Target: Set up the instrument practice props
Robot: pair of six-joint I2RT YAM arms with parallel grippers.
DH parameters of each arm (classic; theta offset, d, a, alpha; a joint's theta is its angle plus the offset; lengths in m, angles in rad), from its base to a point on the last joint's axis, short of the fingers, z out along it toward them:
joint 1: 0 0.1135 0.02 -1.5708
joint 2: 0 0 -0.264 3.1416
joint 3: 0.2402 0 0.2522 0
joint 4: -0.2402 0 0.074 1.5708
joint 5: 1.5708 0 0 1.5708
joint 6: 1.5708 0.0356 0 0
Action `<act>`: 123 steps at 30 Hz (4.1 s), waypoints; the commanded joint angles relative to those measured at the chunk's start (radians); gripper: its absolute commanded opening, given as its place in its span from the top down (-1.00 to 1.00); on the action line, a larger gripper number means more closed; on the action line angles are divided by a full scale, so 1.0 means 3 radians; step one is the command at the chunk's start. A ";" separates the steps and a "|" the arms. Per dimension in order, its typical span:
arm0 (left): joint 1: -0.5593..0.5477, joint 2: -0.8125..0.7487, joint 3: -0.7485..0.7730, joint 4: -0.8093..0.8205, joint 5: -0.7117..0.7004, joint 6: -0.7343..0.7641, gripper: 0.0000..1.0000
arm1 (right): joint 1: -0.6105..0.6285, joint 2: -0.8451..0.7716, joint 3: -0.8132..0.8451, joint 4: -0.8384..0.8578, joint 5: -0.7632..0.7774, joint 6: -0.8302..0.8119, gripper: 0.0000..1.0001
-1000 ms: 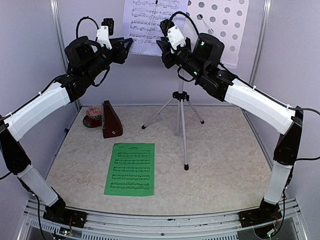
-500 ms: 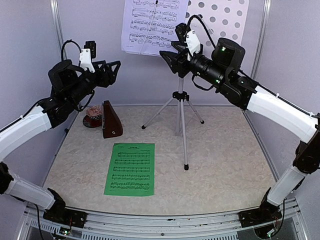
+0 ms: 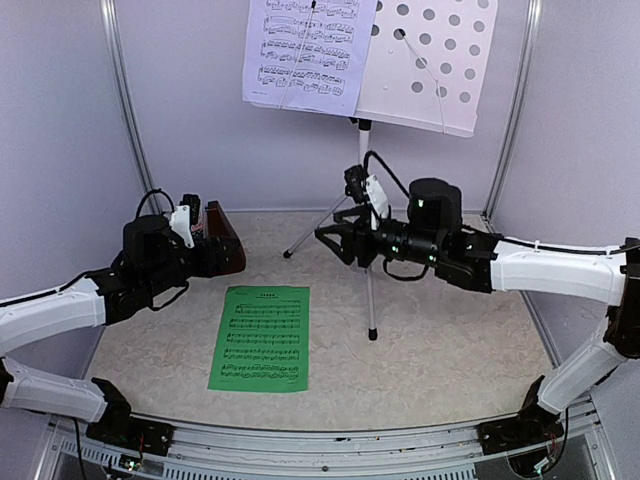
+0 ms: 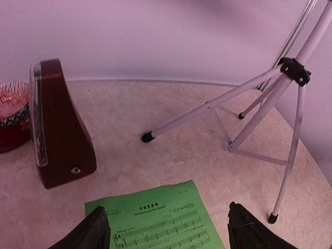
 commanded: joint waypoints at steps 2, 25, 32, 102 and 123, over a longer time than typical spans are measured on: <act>-0.0020 -0.0171 -0.0417 0.0022 0.0002 -0.0400 -0.52 | 0.0057 -0.0116 -0.0790 0.0535 -0.0327 0.1279 -0.18; -0.0071 -0.0020 -0.0930 0.0418 -0.0153 -0.0807 -0.48 | 0.0417 0.0941 -0.1447 0.1223 -0.1289 0.3732 -0.10; -0.0066 -0.0110 -0.0888 0.0418 -0.0182 -0.0800 -0.48 | 0.0413 0.1498 -0.1252 0.1550 -0.1612 0.3968 0.06; -0.3134 0.0497 -0.0516 -0.0168 -0.2113 0.0805 -0.45 | 0.0388 0.1249 -0.1274 0.2025 -0.1123 0.5017 1.00; -0.3011 0.1103 -0.0176 -0.0170 -0.1868 0.1647 0.44 | 0.0380 0.1154 -0.1457 0.2151 -0.1194 0.5174 1.00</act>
